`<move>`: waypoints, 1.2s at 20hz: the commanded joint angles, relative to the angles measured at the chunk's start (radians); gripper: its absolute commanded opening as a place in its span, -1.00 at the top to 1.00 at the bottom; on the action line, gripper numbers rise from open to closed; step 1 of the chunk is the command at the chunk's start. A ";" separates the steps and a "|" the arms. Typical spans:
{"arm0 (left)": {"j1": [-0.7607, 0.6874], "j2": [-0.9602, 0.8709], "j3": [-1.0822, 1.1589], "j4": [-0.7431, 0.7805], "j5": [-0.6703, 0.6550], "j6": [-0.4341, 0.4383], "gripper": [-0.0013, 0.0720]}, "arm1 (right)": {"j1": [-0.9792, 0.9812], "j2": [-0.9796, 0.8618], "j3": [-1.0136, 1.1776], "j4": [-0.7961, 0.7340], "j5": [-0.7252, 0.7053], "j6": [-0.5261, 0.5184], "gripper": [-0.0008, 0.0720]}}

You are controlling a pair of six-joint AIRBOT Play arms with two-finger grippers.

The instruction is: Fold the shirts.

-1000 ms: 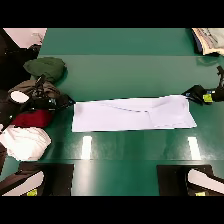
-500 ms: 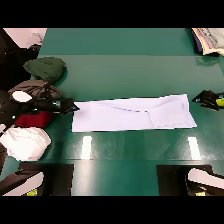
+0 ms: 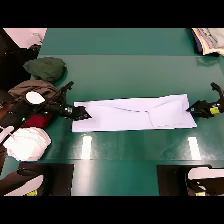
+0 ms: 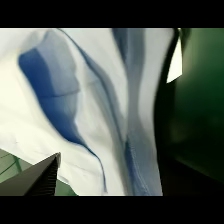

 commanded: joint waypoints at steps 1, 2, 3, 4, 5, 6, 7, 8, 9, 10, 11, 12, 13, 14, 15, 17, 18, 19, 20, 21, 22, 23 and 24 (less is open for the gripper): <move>-0.013 0.000 0.080 0.031 -0.005 0.001 0.90 | 0.014 -0.060 -0.001 0.074 0.010 -0.091 -0.93; -0.013 0.000 0.114 0.039 -0.004 0.000 0.90 | 0.027 -0.060 -0.001 0.076 0.010 -0.098 -0.93; -0.013 0.000 0.142 0.049 -0.004 -0.002 0.90 | 0.043 -0.060 -0.001 0.072 0.009 -0.101 -0.93; -0.013 0.000 0.162 0.055 -0.005 -0.005 0.90 | 0.061 -0.060 -0.001 0.071 0.006 -0.101 -0.91; -0.013 0.000 0.174 0.058 -0.008 -0.012 0.90 | 0.072 -0.060 -0.001 0.070 0.005 -0.101 -0.75; -0.013 -0.001 0.183 0.071 -0.012 -0.021 0.91 | 0.081 -0.060 -0.001 0.070 0.005 -0.101 -0.48; -0.013 -0.001 0.188 0.083 -0.016 -0.026 0.91 | 0.087 -0.059 -0.001 0.070 0.006 -0.100 -0.23; -0.019 -0.005 0.192 0.086 -0.014 -0.026 0.91 | 0.087 -0.056 -0.001 0.070 0.015 -0.101 0.23; -0.035 -0.014 0.203 0.097 -0.014 -0.026 0.91 | 0.086 -0.050 -0.001 0.071 0.023 -0.101 0.66; -0.063 -0.033 0.223 0.122 -0.014 -0.029 0.91 | 0.086 -0.037 -0.001 0.073 0.031 -0.101 0.94; -0.097 -0.060 0.251 0.147 -0.012 -0.044 0.91 | 0.086 -0.014 -0.001 0.074 0.033 -0.101 0.94; -0.135 -0.096 0.288 0.171 -0.005 -0.055 0.91 | 0.086 0.014 -0.001 0.074 0.032 -0.091 0.94; -0.175 -0.147 0.337 0.183 0.002 -0.055 0.91 | 0.090 0.051 -0.001 0.080 0.026 -0.066 0.94; -0.213 -0.206 0.393 0.184 0.014 -0.065 0.91 | 0.100 0.093 0.000 0.088 0.021 -0.037 0.94; -0.249 -0.270 0.451 0.184 0.021 -0.079 0.91 | 0.116 0.133 0.001 0.089 0.022 -0.009 0.94; -0.313 -0.418 0.582 0.183 0.018 -0.088 0.90 | 0.175 0.214 0.001 0.091 0.026 0.016 0.95; -0.344 -0.497 0.650 0.184 0.010 -0.101 0.91 | 0.213 0.250 0.001 0.092 0.025 0.026 0.95; -0.371 -0.566 0.707 0.184 0.000 -0.101 0.91 | 0.256 0.285 0.002 0.094 0.019 0.050 0.95; -0.398 -0.631 0.759 0.184 -0.008 -0.104 0.90 | 0.301 0.309 0.013 0.101 0.024 0.074 0.95; -0.418 -0.682 0.799 0.183 -0.016 -0.104 0.91 | 0.339 0.319 0.044 0.111 0.042 0.101 0.95; -0.437 -0.725 0.833 0.183 -0.023 -0.105 0.90 | 0.376 0.322 0.093 0.116 0.061 0.129 0.95; -0.451 -0.753 0.853 0.184 -0.023 -0.106 0.90 | 0.410 0.322 0.144 0.115 0.075 0.167 0.95; -0.463 -0.768 0.860 0.183 -0.015 -0.108 0.91 | 0.449 0.322 0.193 0.115 0.079 0.203 0.95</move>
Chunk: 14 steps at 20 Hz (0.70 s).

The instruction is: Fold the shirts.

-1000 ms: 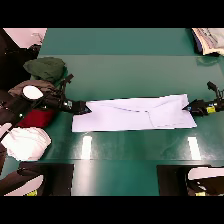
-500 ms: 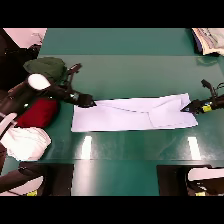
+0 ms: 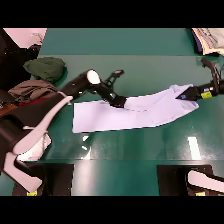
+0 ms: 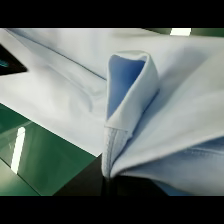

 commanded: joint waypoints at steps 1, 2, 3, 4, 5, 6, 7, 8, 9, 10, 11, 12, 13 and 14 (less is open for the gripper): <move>-0.057 -0.117 0.084 0.006 0.001 -0.020 0.90 | 0.135 0.028 0.140 0.010 0.042 0.119 0.95; -0.058 -0.124 0.084 0.014 0.008 -0.033 0.90 | 0.172 0.028 0.183 0.010 0.051 0.144 0.95; -0.058 -0.129 0.084 0.023 0.012 -0.034 0.91 | 0.206 0.028 0.220 0.010 0.056 0.167 0.95; -0.058 -0.129 0.084 0.032 0.020 -0.034 0.90 | 0.238 0.028 0.257 0.010 0.057 0.187 0.95; -0.058 -0.129 0.084 0.032 0.032 -0.036 0.90 | 0.267 0.028 0.286 0.010 0.056 0.203 0.95; -0.058 -0.129 0.084 0.036 0.051 -0.050 0.90 | 0.296 0.027 0.314 0.010 0.057 0.208 0.95; -0.058 -0.129 0.084 0.040 0.066 -0.059 0.90 | 0.323 0.020 0.341 0.010 0.065 0.218 0.95; -0.058 -0.129 0.084 0.040 0.077 -0.062 0.90 | 0.344 0.012 0.363 0.009 0.077 0.228 0.95; -0.058 -0.129 0.087 0.041 0.072 -0.070 0.90 | 0.363 0.003 0.383 0.008 0.084 0.233 0.95; -0.057 -0.128 0.093 0.042 0.062 -0.076 0.90 | 0.383 -0.008 0.404 0.008 0.086 0.234 0.95; -0.057 -0.126 0.102 0.048 0.045 -0.076 0.90 | 0.399 -0.019 0.423 0.008 0.087 0.234 0.95; -0.056 -0.122 0.116 0.067 0.025 -0.077 0.90 | 0.415 -0.034 0.444 0.008 0.091 0.234 0.95; -0.056 -0.115 0.126 0.093 0.009 -0.077 0.90 | 0.429 -0.046 0.463 0.008 0.092 0.234 0.95; -0.051 -0.100 0.130 0.116 -0.006 -0.082 0.90 | 0.441 -0.058 0.483 0.007 0.092 0.234 0.95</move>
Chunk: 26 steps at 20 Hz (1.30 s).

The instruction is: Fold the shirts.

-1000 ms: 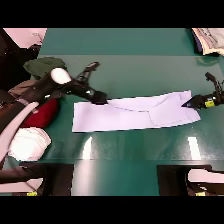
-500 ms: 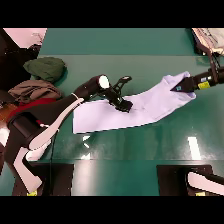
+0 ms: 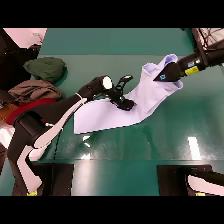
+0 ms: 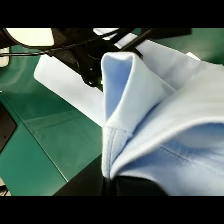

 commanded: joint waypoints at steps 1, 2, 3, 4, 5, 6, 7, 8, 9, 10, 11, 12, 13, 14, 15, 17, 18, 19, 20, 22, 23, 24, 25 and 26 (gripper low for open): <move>0.018 0.034 0.019 0.068 -0.052 -0.016 0.91 | 0.059 -0.040 0.075 -0.001 0.010 0.011 0.95; 0.036 0.053 0.019 0.076 -0.067 -0.017 0.91 | 0.069 -0.052 0.093 -0.001 0.010 0.011 0.95; 0.063 0.075 0.019 0.080 -0.087 -0.018 0.91 | 0.085 -0.063 0.109 0.000 0.010 0.011 0.95; 0.097 0.101 0.019 0.096 -0.107 -0.019 0.91 | 0.103 -0.074 0.121 0.001 0.008 0.011 0.95; 0.136 0.136 0.019 0.121 -0.126 -0.026 0.91 | 0.124 -0.087 0.130 0.001 0.006 0.011 0.95; 0.176 0.174 0.019 0.156 -0.138 -0.026 0.91 | 0.156 -0.102 0.138 0.002 0.005 0.011 0.95; 0.222 0.220 0.019 0.196 -0.149 -0.034 0.90 | 0.190 -0.119 0.141 0.002 -0.003 0.011 0.95; 0.268 0.266 0.019 0.229 -0.156 -0.035 0.90 | 0.236 -0.139 0.141 0.002 -0.027 0.011 0.95; 0.320 0.319 0.019 0.257 -0.163 -0.034 0.90 | 0.285 -0.161 0.141 0.002 -0.062 0.011 0.94; 0.371 0.368 0.019 0.273 -0.171 -0.032 0.90 | 0.346 -0.190 0.141 0.002 -0.116 0.010 0.94; 0.426 0.420 0.019 0.284 -0.177 -0.032 0.90 | 0.412 -0.226 0.141 0.002 -0.178 0.010 0.94; 0.476 0.466 0.019 0.289 -0.184 -0.031 0.90 | 0.475 -0.265 0.141 0.003 -0.240 0.009 0.94; 0.527 0.513 0.019 0.294 -0.191 -0.031 0.90 | 0.543 -0.311 0.141 0.002 -0.320 0.006 0.90; 0.569 0.552 0.019 0.300 -0.200 -0.031 0.90 | 0.602 -0.351 0.141 0.003 -0.411 -0.011 0.39; 0.612 0.589 0.019 0.300 -0.213 -0.031 0.90 | 0.657 -0.388 0.142 0.004 -0.513 -0.018 -0.37; 0.681 0.644 0.019 0.300 -0.241 -0.031 0.90 | 0.725 -0.426 0.170 -0.010 -0.591 -0.019 -0.50; 0.705 0.662 0.019 0.300 -0.258 -0.031 0.90 | 0.737 -0.431 0.203 -0.036 -0.564 -0.019 -0.49; 0.724 0.674 0.019 0.300 -0.283 -0.023 0.90 | 0.737 -0.424 0.236 -0.094 -0.502 -0.018 -0.48; 0.733 0.680 0.019 0.300 -0.308 -0.009 0.90 | 0.728 -0.409 0.256 -0.164 -0.430 -0.007 -0.48; 0.733 0.680 0.016 0.294 -0.343 -0.008 0.90 | 0.686 -0.365 0.260 -0.297 -0.286 0.028 -0.48; 0.733 0.679 0.008 0.264 -0.349 -0.007 0.90 | 0.653 -0.346 0.258 -0.346 -0.213 0.051 -0.48; 0.733 0.678 -0.008 0.224 -0.354 -0.004 0.90 | 0.616 -0.326 0.241 -0.362 -0.160 0.064 -0.48; 0.733 0.676 -0.029 0.187 -0.366 0.000 0.90 | 0.573 -0.298 0.201 -0.366 -0.135 0.080 -0.48; 0.729 0.676 -0.063 0.155 -0.385 0.026 0.90 | 0.533 -0.267 0.151 -0.364 -0.130 0.092 -0.48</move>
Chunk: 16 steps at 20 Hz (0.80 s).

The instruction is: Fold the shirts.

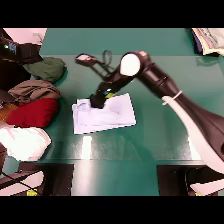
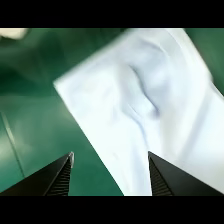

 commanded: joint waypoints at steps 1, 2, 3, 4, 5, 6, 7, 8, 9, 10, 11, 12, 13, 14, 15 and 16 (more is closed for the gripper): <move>-0.002 0.006 -0.090 -0.102 -0.063 0.047 0.84 | -0.126 0.095 -0.122 -0.080 0.113 0.056 -0.48; -0.024 0.006 -0.147 -0.109 -0.068 0.050 0.07 | -0.166 0.128 -0.184 -0.080 0.104 0.062 -0.48; -0.050 0.006 -0.208 -0.110 -0.066 0.051 -0.60 | -0.210 0.163 -0.250 -0.080 0.085 0.066 -0.48; -0.086 0.006 -0.281 -0.110 -0.048 0.055 -0.48 | -0.249 0.196 -0.312 -0.080 0.066 0.076 -0.48; -0.125 0.006 -0.352 -0.110 -0.021 0.069 -0.40 | -0.283 0.225 -0.362 -0.080 0.053 0.088 -0.48; -0.167 0.003 -0.427 -0.109 0.018 0.096 -0.39 | -0.314 0.250 -0.406 -0.079 0.042 0.096 -0.48; -0.200 0.000 -0.491 -0.109 0.068 0.108 -0.39 | -0.342 0.273 -0.447 -0.079 0.037 0.108 -0.48; -0.222 -0.003 -0.552 -0.109 0.124 0.106 -0.39 | -0.362 0.294 -0.482 -0.079 0.035 0.110 -0.48; -0.225 -0.013 -0.591 -0.111 0.157 0.106 -0.39 | -0.377 0.319 -0.521 -0.079 0.034 0.114 -0.48; -0.225 -0.029 -0.614 -0.112 0.169 0.102 -0.39 | -0.387 0.338 -0.555 -0.080 0.029 0.115 -0.48; -0.225 -0.053 -0.622 -0.116 0.167 0.103 -0.39 | -0.395 0.358 -0.590 -0.079 0.018 0.115 -0.48; -0.225 -0.076 -0.622 -0.146 0.157 0.107 -0.39 | -0.396 0.376 -0.621 -0.080 0.004 0.116 -0.48; -0.225 -0.092 -0.622 -0.177 0.155 0.109 -0.39 | -0.396 0.394 -0.651 -0.080 -0.008 0.116 -0.48; -0.225 -0.104 -0.622 -0.211 0.160 0.122 -0.39 | -0.396 0.408 -0.675 -0.080 -0.014 0.116 -0.48; -0.225 -0.108 -0.622 -0.225 0.163 0.131 -0.39 | -0.396 0.422 -0.697 -0.079 -0.019 0.116 -0.48; -0.225 -0.110 -0.622 -0.228 0.166 0.131 -0.39 | -0.396 0.434 -0.714 -0.080 -0.027 0.116 -0.48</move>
